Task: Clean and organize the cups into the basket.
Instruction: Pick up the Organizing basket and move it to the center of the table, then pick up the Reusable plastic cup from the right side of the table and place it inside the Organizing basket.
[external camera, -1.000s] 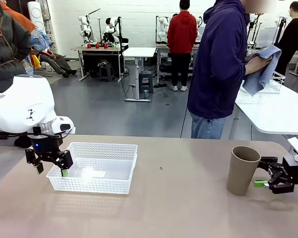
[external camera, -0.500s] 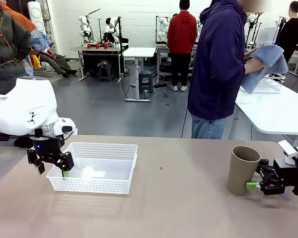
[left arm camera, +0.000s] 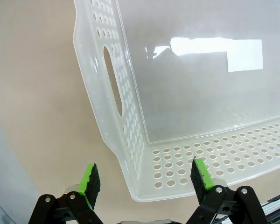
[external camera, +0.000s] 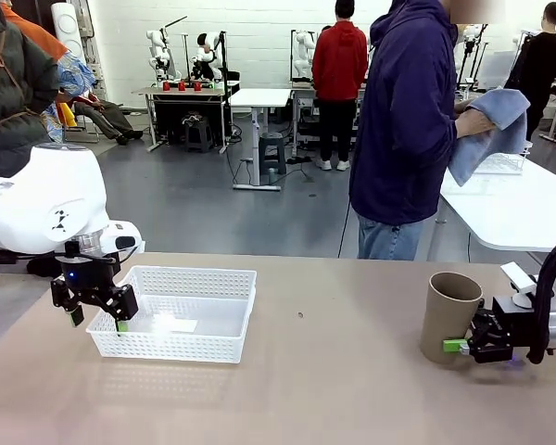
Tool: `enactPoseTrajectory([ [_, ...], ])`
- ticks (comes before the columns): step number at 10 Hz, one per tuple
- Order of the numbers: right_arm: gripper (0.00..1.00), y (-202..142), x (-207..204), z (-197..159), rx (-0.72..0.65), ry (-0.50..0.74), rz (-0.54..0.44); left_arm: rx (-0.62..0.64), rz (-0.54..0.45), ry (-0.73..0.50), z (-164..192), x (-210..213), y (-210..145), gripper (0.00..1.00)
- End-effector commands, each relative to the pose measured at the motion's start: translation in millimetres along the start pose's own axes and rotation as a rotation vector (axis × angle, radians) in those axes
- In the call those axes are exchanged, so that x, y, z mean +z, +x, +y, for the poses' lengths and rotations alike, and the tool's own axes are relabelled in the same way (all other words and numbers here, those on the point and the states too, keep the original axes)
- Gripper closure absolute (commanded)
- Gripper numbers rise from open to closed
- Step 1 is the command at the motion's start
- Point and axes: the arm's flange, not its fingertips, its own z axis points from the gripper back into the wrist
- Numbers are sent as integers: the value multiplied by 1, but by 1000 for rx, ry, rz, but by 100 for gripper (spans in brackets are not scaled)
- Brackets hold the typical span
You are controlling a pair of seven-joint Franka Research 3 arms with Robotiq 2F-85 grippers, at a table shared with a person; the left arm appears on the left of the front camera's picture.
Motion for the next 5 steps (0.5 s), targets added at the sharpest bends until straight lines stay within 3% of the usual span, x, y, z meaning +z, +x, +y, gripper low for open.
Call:
enactPoseTrajectory([
  [1,0,-2,-10,-3,30,-6,-13,-20,-1,13,-2,-7,-3,0],
  [5,0,-1,-12,0,57,7,-30,67,-10,-11,3,-20,2,0],
])
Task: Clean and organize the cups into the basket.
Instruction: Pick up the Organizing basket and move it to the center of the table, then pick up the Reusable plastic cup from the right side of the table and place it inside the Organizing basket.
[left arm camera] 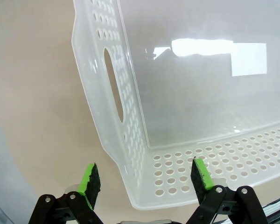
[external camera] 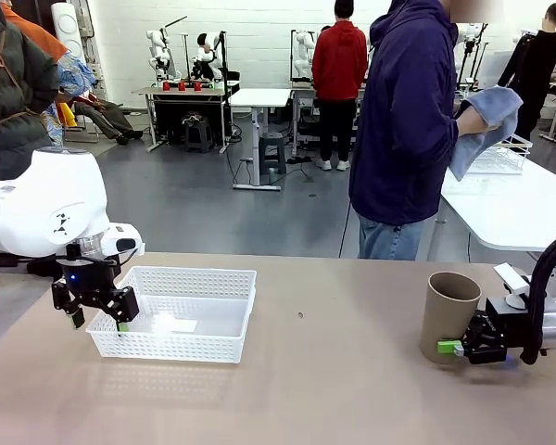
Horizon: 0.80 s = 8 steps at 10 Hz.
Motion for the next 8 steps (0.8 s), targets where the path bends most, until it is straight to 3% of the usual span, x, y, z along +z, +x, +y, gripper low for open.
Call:
enactPoseTrajectory([
  [1,0,-2,-4,0,54,-11,-21,73,-4,-13,2,-15,1,0],
  [2,0,-2,-4,0,55,-11,-21,97,-14,-21,3,-17,2,9],
  [3,0,-3,-3,0,57,-9,-19,105,-30,-23,3,-18,3,59],
  [4,33,-3,-3,1,72,-2,-20,109,-32,-22,4,-18,3,68],
  [5,59,-3,-2,1,76,3,-18,110,-32,-23,4,-18,2,100],
  [6,91,-3,-3,1,78,6,-17,108,-29,-24,4,-17,3,100],
  [7,100,-3,-3,1,78,7,-15,106,-27,-26,5,-17,3,100],
  [8,100,-3,-2,2,76,9,-13,105,-26,-30,4,-17,3,94],
])
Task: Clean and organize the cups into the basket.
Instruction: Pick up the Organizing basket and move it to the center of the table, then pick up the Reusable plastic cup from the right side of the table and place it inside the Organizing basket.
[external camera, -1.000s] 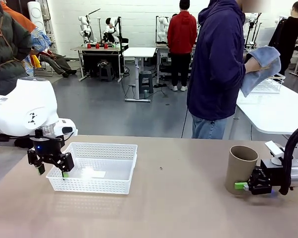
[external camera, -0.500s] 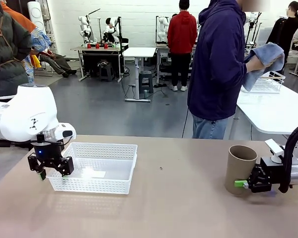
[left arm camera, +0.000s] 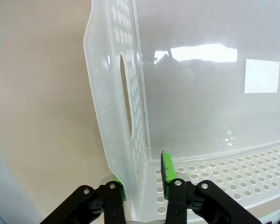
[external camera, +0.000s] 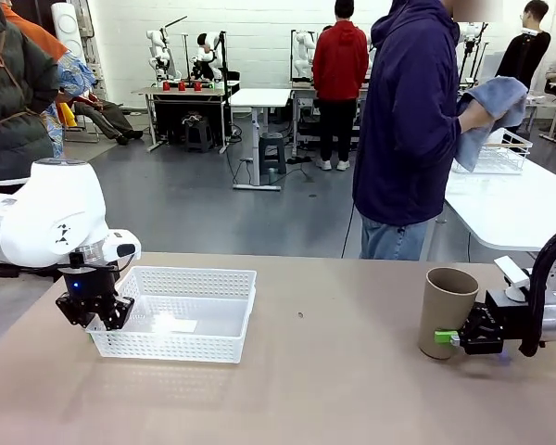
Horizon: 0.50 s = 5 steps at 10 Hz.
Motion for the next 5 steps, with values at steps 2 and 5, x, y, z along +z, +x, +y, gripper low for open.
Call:
enactPoseTrajectory([
  [2,77,-13,-4,12,47,6,-5,20,-8,-20,1,-1,0,100],
  [5,77,-13,-3,12,39,6,-4,17,-4,-22,2,-1,1,100],
])
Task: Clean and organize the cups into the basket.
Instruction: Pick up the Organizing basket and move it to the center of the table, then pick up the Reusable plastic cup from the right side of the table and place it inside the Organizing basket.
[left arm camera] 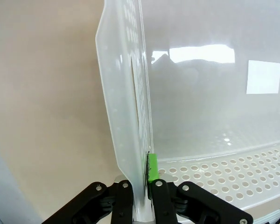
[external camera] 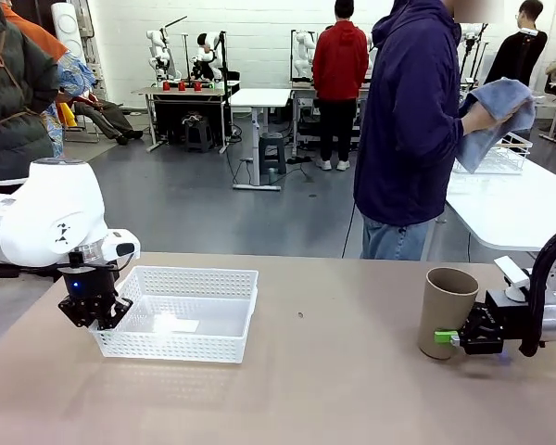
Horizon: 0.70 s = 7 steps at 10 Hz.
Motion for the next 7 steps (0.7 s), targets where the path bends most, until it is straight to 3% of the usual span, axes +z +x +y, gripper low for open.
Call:
enactPoseTrajectory([
  [1,100,-14,-3,12,39,5,-3,4,-2,-12,1,-2,0,100],
  [3,100,-13,-1,13,42,-15,43,0,14,-2,-1,-3,1,100],
  [4,76,-7,-2,17,29,-34,80,1,32,-9,-3,-2,1,100],
  [7,76,54,2,28,2,-59,133,-38,23,-13,-32,17,6,100],
])
